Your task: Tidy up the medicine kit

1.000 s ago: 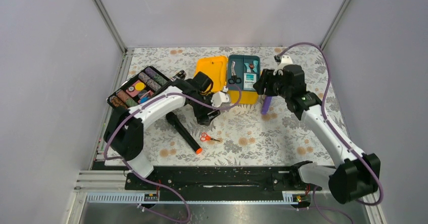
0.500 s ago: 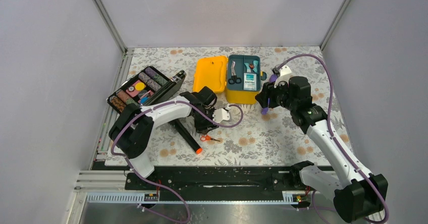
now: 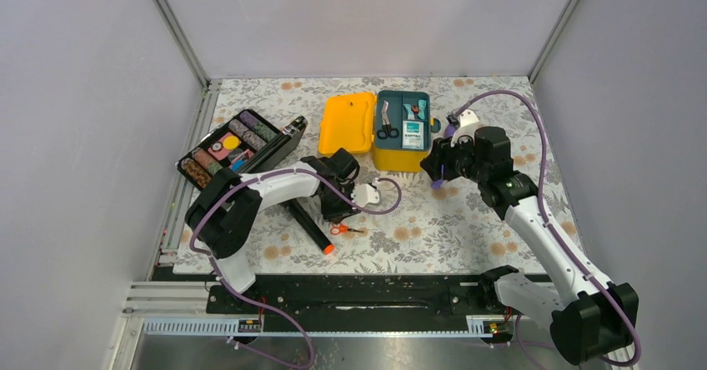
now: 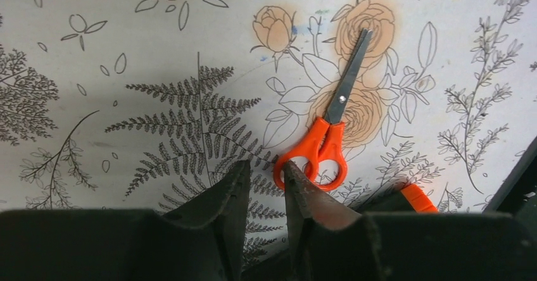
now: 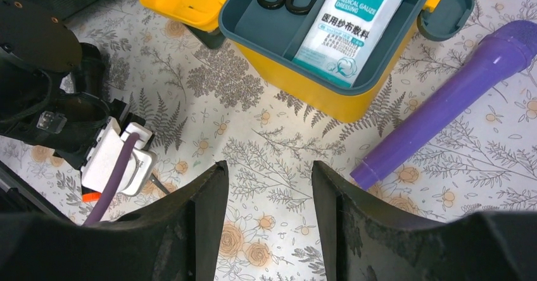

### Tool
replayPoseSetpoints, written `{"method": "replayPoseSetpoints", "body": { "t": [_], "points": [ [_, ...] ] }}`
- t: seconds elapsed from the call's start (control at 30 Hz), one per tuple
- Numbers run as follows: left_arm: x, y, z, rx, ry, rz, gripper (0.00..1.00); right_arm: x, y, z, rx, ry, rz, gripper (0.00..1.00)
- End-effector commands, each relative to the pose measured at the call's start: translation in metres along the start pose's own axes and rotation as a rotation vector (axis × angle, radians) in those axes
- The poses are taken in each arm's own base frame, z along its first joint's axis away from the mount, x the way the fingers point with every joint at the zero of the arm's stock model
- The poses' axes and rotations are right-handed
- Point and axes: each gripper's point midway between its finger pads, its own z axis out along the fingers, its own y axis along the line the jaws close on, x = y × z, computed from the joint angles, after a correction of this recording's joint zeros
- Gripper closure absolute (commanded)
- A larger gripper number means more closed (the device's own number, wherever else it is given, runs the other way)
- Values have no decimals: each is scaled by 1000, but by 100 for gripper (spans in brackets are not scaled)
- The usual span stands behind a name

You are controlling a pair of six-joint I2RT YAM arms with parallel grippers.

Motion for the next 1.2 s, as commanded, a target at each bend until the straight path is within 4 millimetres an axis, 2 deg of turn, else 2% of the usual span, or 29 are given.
{"method": "replayPoseSetpoints", "body": {
  "t": [0.0, 0.07, 0.2, 0.27, 0.47, 0.6, 0.73, 0.9, 1.03, 1.17],
  "points": [
    [9, -3, 9, -3, 25, -14, 74, -3, 3, 2, -16, -19, -9, 43],
    [15, -5, 13, -13, 43, -14, 77, -1, 2, 3, -13, -17, -8, 42],
    [30, -12, 22, -2, 75, -25, 91, 4, 1, 4, -12, -7, 7, 43],
    [27, -13, 20, 7, 63, -27, 99, 5, 1, 5, -11, -4, 9, 43],
    [19, -32, 18, 164, 67, -150, 100, 13, 3, 7, -31, 10, 11, 43],
    [20, -35, 22, 200, 88, -181, 100, 24, 20, 8, -155, 24, -37, 41],
    [19, -36, 24, 242, 100, -212, 100, 37, 42, 2, -327, -5, -231, 42],
    [20, -40, 26, 283, 130, -237, 100, 59, 62, -7, -476, -59, -540, 48],
    [19, -40, 28, 301, 144, -249, 100, 95, 81, -13, -603, -62, -822, 47],
    [16, -40, 30, 337, 157, -297, 100, 128, 102, 0, -692, 29, -958, 49]
  ]
}}
